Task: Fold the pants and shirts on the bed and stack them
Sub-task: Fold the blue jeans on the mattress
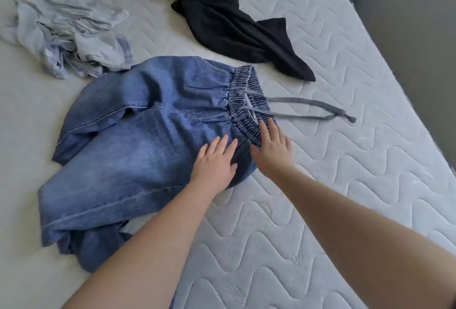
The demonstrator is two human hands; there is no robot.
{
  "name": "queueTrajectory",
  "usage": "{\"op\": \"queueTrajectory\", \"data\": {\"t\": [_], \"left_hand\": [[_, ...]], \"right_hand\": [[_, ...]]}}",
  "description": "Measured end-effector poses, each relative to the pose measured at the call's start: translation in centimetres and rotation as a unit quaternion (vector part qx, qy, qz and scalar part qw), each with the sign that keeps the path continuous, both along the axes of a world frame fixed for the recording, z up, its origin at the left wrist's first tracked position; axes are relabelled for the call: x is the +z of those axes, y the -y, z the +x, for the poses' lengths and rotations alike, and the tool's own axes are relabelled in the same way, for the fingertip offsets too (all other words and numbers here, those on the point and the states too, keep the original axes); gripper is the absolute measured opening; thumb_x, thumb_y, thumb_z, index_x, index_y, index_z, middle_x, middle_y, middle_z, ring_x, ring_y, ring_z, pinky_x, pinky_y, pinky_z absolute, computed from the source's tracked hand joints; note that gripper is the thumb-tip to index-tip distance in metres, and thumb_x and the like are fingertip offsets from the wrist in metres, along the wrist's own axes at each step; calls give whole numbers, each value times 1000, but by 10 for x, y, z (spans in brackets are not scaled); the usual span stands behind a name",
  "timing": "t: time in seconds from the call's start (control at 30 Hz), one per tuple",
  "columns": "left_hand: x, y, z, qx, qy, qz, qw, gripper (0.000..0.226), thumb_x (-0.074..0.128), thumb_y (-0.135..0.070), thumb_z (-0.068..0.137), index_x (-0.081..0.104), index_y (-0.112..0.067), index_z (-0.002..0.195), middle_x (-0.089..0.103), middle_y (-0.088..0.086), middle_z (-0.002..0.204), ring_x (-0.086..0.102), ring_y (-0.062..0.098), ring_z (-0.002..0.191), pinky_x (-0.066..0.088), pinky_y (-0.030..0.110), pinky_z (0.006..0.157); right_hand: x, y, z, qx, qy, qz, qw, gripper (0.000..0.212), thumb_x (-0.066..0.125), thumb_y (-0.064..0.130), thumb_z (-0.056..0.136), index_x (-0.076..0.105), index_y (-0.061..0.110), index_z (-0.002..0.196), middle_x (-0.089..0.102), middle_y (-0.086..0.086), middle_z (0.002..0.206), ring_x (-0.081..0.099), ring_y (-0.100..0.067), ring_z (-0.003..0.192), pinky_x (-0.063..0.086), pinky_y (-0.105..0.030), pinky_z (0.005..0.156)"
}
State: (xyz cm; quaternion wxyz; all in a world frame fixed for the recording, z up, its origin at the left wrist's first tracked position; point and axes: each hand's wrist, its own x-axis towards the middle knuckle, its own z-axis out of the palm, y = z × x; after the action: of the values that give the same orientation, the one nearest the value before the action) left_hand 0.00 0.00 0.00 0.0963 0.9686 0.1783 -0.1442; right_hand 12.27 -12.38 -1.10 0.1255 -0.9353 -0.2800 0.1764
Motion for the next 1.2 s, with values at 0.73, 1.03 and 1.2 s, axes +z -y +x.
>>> {"op": "queueTrajectory", "data": {"t": [0.73, 1.03, 1.2], "left_hand": [[-103, 19, -9, 30, 62, 96, 993, 95, 11, -84, 83, 3, -27, 158, -4, 5, 166, -5, 23, 153, -2, 51, 120], [-69, 73, -70, -8, -5, -2, 1000, 54, 22, -41, 105, 6, -41, 156, -9, -3, 166, -8, 16, 152, -1, 46, 122], [-41, 129, -127, -42, -61, -44, 996, 55, 29, -27, 104, 14, -33, 157, -1, -6, 167, 4, 12, 152, 10, 40, 122]], "right_hand": [[-87, 15, -8, -1, 114, 80, 990, 54, 33, 47, 104, 29, 26, 154, 27, 4, 160, 18, -19, 149, 10, -39, 121], [-53, 74, -54, 70, 72, -58, 993, 51, 30, 39, 106, 24, 23, 154, 28, 4, 160, 23, -22, 147, 28, -39, 110], [-32, 137, -126, 55, 15, -120, 991, 50, 27, 32, 107, 19, 20, 155, 23, 2, 162, 22, -23, 146, 29, -40, 108]]}}
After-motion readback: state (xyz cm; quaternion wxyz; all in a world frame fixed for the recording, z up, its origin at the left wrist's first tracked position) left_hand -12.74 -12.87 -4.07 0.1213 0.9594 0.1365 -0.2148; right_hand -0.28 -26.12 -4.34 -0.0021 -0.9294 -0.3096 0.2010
